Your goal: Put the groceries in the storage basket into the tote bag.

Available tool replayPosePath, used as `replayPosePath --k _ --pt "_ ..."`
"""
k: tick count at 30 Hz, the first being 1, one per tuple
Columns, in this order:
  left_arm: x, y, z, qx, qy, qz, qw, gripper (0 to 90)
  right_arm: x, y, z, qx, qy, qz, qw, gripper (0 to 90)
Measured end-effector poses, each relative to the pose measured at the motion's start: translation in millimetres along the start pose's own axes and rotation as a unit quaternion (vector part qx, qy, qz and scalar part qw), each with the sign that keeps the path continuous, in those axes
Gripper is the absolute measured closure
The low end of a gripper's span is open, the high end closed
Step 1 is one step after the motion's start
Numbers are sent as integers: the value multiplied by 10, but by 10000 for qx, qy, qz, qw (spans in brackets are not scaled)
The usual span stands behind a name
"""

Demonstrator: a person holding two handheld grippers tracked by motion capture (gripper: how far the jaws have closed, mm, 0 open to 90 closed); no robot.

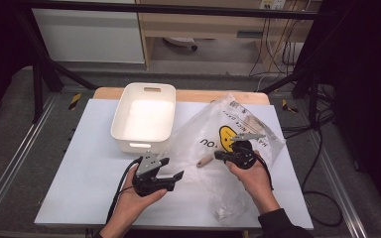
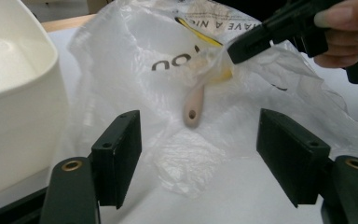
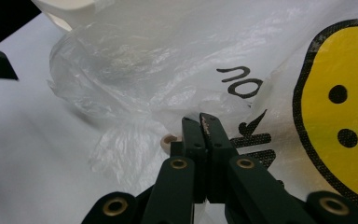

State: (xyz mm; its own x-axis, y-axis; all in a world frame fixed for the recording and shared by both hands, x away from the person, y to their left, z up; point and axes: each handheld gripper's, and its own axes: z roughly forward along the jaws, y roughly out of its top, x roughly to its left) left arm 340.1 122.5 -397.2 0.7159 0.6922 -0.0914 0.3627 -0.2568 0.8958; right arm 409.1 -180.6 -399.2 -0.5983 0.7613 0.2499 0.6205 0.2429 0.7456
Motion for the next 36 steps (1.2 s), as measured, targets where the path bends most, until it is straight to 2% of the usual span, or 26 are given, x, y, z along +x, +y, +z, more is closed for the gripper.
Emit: replayPosePath --k 4,12,21,24,26,30,36 --pt "57 9 -35 -57 100 -107 9999 299 6 -75 52 117 32 -10 9999 900" --pt "148 15 -113 -130 397 -3 9991 296 59 -247 162 520 25 -140 9985 900" --pt "293 -46 -214 0 586 -10 9983 286 70 -304 216 684 43 -179 9975 900" --pt "301 -100 -170 128 589 59 9982 284 84 -315 240 735 45 -275 9969 900" --pt "308 -139 -122 226 665 160 9974 282 94 -318 255 777 36 -309 9965 900" --pt "349 -221 -17 374 737 215 9963 281 112 -321 284 824 46 -330 9960 900" --pt "432 -218 157 533 820 306 9947 287 150 -338 333 922 49 -431 9948 899"
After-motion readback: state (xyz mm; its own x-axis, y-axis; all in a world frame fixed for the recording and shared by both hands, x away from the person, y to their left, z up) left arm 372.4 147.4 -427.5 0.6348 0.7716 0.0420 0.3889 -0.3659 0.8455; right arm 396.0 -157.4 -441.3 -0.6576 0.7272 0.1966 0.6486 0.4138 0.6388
